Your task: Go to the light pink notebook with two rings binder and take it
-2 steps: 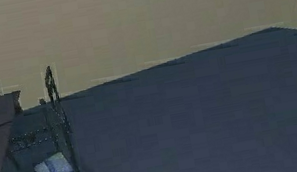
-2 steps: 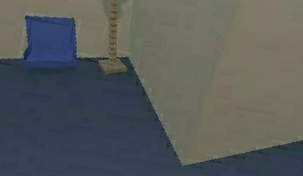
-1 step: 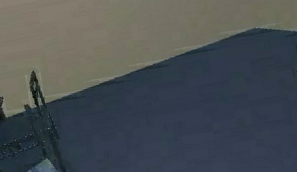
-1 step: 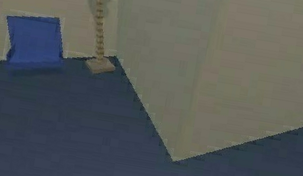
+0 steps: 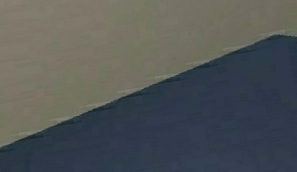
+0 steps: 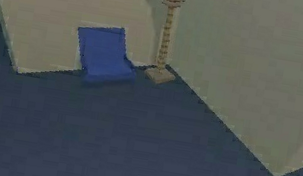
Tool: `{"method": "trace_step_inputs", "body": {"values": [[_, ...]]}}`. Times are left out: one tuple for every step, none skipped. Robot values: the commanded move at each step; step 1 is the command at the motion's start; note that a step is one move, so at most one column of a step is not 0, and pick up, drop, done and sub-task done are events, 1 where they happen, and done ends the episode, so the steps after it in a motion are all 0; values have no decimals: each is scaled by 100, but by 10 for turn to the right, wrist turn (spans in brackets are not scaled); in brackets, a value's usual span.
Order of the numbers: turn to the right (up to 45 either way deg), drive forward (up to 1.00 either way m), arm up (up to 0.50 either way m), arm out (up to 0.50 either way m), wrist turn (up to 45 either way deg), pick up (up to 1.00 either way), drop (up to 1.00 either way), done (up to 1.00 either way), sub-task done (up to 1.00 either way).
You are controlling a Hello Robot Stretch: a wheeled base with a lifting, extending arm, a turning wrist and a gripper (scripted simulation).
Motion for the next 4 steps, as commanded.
{"method": "trace_step_inputs", "body": {"values": [[330,0,0,0,0,0,0,0,0],[0,5,0,0,0,0,0,0,0],[-450,0,0,0,0,0,0,0,0],[-120,0,0,0,0,0,0,0,0]]}}
